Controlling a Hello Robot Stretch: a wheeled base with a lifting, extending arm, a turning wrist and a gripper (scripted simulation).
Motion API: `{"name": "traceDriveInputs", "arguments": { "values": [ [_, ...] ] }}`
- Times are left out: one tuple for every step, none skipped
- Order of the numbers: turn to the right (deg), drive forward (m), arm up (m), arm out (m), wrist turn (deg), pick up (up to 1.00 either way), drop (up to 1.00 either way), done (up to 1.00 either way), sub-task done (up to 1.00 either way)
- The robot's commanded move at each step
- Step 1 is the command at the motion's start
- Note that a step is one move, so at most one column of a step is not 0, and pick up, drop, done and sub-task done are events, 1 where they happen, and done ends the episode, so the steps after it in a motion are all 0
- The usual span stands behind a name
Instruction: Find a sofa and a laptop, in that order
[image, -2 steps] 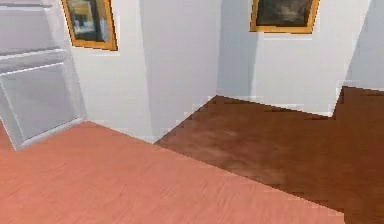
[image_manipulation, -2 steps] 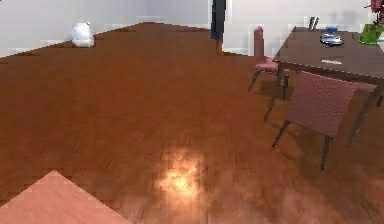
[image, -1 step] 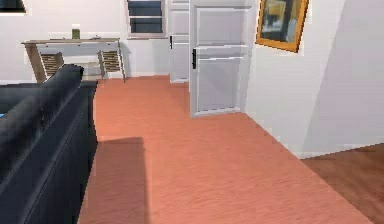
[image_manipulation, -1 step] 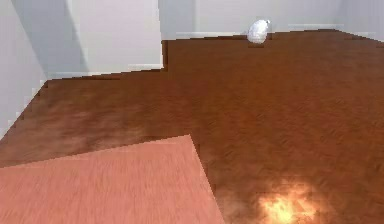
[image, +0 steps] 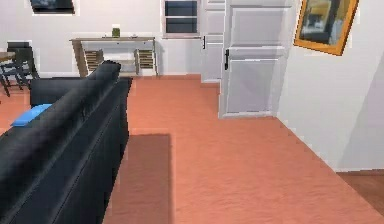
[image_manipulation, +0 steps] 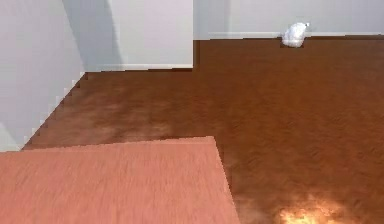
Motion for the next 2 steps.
{"name": "traceDriveInputs", "arguments": {
  "values": [
    [0.0,1.0,0.0,0.0,0.0,0.0,0.0,0.0,0.0],
    [0.0,1.0,0.0,0.0,0.0,0.0,0.0,0.0,0.0]
  ]
}}
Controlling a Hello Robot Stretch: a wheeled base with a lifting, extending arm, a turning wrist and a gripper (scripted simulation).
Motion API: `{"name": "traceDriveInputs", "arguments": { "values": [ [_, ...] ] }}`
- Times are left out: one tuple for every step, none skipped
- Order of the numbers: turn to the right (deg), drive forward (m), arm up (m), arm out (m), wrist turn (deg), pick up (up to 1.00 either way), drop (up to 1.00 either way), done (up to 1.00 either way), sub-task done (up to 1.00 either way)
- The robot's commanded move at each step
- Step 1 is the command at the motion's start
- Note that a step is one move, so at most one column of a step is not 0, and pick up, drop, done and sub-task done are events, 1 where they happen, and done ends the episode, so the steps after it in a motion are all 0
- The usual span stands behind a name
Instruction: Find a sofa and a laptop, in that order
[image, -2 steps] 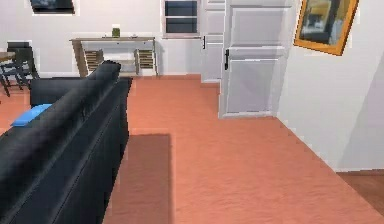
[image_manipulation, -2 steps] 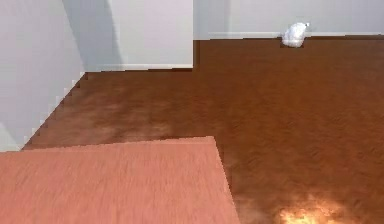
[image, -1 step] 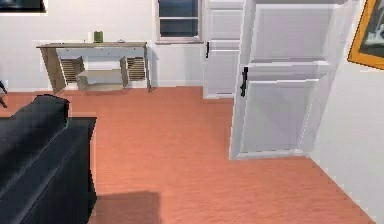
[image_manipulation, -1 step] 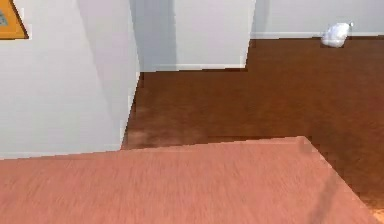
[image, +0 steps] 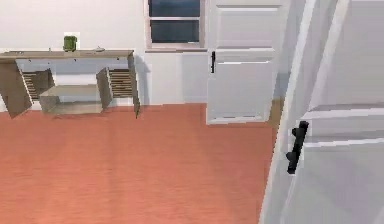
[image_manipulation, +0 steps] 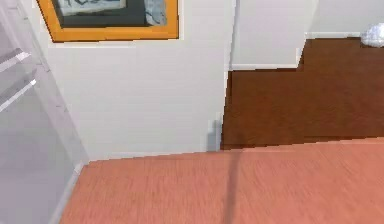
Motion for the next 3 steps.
{"name": "traceDriveInputs", "arguments": {
  "values": [
    [-3.0,0.0,0.0,0.0,0.0,0.0,0.0,0.0,0.0],
    [0.0,0.95,0.0,0.0,0.0,0.0,0.0,0.0,0.0],
    [27.0,0.0,0.0,0.0,0.0,0.0,0.0,0.0,0.0]
  ]
}}
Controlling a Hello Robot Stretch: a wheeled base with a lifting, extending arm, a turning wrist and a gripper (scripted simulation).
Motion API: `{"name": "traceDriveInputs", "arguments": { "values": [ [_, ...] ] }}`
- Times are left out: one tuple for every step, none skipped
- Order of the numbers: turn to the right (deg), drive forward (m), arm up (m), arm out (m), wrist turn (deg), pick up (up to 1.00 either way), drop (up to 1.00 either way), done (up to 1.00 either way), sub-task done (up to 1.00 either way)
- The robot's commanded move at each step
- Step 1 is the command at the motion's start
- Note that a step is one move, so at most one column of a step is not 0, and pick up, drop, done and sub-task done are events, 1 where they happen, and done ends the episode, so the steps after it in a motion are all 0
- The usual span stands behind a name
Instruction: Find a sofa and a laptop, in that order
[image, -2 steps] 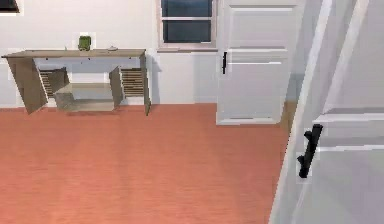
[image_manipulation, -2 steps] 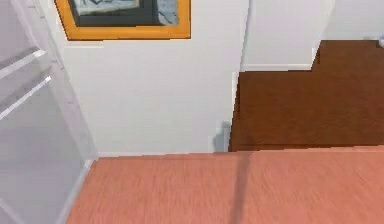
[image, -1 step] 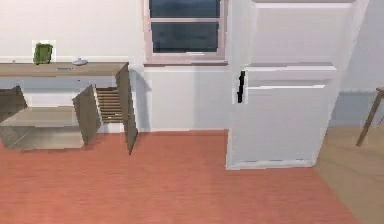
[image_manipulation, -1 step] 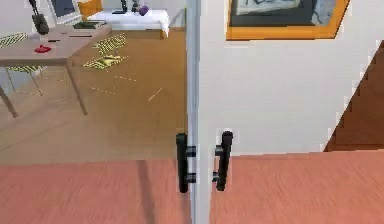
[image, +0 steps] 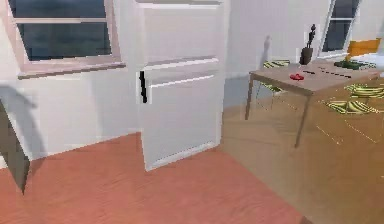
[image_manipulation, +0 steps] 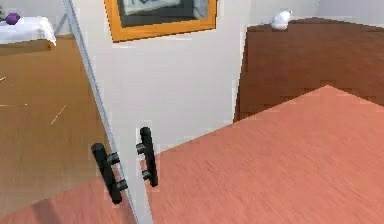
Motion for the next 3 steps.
{"name": "traceDriveInputs", "arguments": {
  "values": [
    [0.0,0.45,0.0,0.0,0.0,0.0,0.0,0.0,0.0],
    [45.0,0.0,0.0,0.0,0.0,0.0,0.0,0.0,0.0],
    [12.0,0.0,0.0,0.0,0.0,0.0,0.0,0.0,0.0]
  ]
}}
